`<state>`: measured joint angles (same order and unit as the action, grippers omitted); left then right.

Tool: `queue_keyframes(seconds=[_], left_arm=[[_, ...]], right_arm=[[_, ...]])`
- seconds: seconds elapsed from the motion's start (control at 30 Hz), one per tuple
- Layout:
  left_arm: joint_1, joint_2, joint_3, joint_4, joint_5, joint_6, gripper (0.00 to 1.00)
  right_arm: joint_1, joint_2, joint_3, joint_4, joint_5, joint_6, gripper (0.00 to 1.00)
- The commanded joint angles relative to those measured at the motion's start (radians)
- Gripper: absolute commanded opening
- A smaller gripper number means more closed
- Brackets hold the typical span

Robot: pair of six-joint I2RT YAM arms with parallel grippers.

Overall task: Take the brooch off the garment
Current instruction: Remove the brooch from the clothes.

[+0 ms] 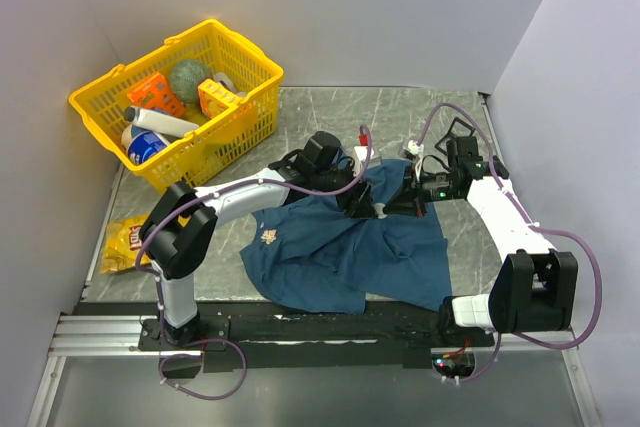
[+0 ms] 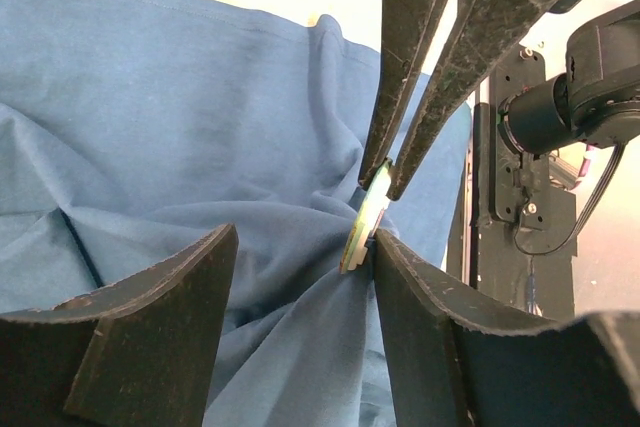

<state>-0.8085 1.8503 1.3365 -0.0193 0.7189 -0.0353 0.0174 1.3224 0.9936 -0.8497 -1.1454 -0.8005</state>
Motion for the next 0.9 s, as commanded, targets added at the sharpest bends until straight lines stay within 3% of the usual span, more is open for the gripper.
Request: queue_keyframes(seconds=[0.0,0.57,0.87], left_arm=[[0.002,0.003,0.016,0.045,0.016,-0.020,0.62],[0.002,-0.007,0.020,0.047,0.024,-0.023,0.63],[0.002,0.009,0.026,0.048,0.013,-0.035,0.57]], right_arm=[[0.018,-0.025,-0.006,0.000,-0.020,0.012,0.00],[0.036,-0.011,-0.006,0.001,-0.001,0.015,0.00],[0.055,-0.020,-0.001,-0.018,-0.004,0.000,0.00]])
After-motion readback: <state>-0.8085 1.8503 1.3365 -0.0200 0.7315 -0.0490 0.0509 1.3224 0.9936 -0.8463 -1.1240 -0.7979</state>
